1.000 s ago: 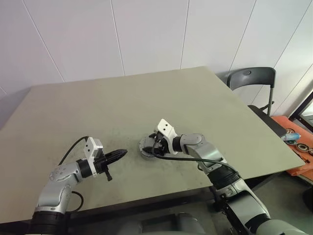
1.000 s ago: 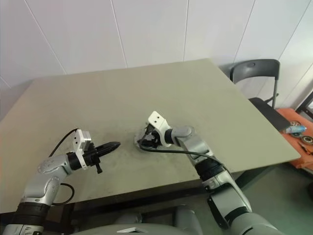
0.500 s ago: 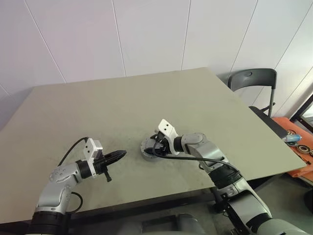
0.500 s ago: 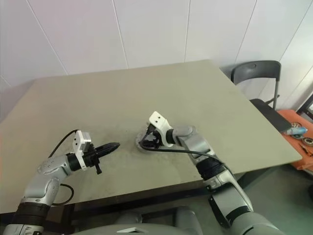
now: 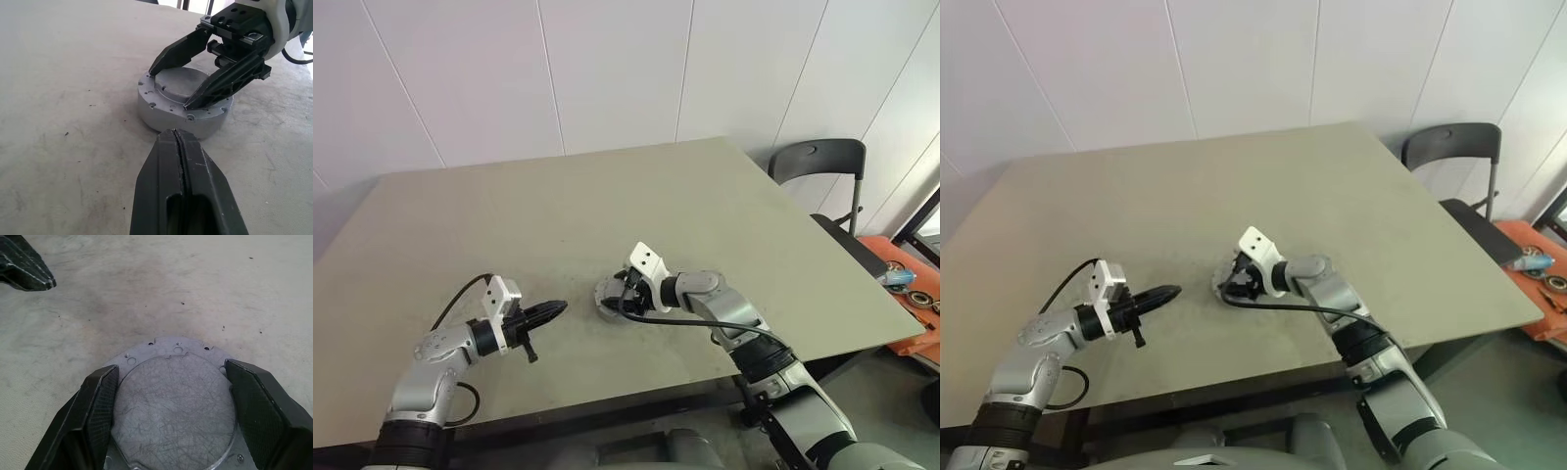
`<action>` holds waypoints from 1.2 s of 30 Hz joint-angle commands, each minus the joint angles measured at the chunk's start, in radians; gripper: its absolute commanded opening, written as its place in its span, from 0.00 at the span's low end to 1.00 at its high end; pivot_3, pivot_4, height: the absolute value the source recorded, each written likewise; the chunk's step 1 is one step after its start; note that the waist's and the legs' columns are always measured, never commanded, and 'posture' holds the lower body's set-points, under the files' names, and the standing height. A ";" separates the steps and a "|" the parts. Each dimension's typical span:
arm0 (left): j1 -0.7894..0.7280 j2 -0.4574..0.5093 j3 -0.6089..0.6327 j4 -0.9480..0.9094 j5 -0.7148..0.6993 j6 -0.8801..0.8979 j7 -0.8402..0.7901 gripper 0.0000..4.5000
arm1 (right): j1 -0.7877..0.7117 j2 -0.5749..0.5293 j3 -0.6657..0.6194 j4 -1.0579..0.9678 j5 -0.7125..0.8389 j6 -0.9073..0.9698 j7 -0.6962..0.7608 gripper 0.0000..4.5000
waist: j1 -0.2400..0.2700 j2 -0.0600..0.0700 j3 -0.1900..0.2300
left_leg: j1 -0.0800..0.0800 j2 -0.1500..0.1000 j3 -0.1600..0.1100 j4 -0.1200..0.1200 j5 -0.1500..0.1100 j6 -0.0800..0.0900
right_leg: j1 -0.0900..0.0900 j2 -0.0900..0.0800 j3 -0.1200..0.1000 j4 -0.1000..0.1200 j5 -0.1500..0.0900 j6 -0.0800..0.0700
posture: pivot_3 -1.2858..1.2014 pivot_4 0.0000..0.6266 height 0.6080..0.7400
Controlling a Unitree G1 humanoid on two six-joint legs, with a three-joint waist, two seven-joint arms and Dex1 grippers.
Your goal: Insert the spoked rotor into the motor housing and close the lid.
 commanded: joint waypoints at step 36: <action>-0.308 -0.136 -0.234 0.365 0.256 -0.105 0.022 0.00 | 0.054 0.028 0.005 0.019 -0.006 0.057 -0.013 0.69 | 0.001 -0.002 -0.003 | 0.000 0.000 -0.001 -0.001 -0.001 -0.001 | 0.000 0.001 0.000 0.000 -0.001 0.003 | 0.52 0.00 1.00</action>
